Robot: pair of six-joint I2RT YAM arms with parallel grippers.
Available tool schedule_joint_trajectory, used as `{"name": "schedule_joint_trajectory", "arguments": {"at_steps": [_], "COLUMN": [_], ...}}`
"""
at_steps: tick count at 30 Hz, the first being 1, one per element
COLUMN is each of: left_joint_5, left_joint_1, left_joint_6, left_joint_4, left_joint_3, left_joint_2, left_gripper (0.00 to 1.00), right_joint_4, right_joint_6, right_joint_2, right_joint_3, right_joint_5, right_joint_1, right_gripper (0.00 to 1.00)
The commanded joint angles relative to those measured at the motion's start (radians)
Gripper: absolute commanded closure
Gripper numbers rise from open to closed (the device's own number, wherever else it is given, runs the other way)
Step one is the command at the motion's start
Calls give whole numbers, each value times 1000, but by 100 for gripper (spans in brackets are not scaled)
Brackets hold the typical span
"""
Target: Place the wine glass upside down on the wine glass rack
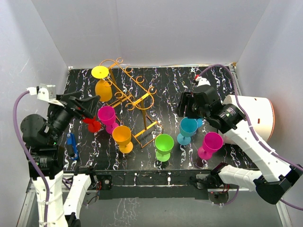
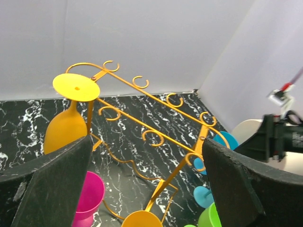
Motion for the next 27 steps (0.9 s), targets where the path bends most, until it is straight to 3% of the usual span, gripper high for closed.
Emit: {"name": "schedule_joint_trajectory", "arguments": {"at_steps": [1, 9, 18, 27], "left_joint_5": [67, 172, 254, 265], "left_joint_1": [-4, -12, -48, -90], "left_joint_6": [-108, -338, -317, -229], "left_joint_4": [-87, -36, -6, -34], "left_joint_3": [55, 76, 105, 153], "left_joint_2": [30, -5, 19, 54], "left_gripper": [1, 2, 2, 1], "right_joint_4": [-51, -19, 61, 94], "right_joint_6": [-32, -38, -11, -2], "right_joint_2": [13, 6, 38, 79], "right_joint_3": [-9, -64, -166, -157], "right_joint_5": [-46, -25, 23, 103], "right_joint_1": [1, 10, 34, 50], "right_gripper": [46, 51, 57, 74]}}
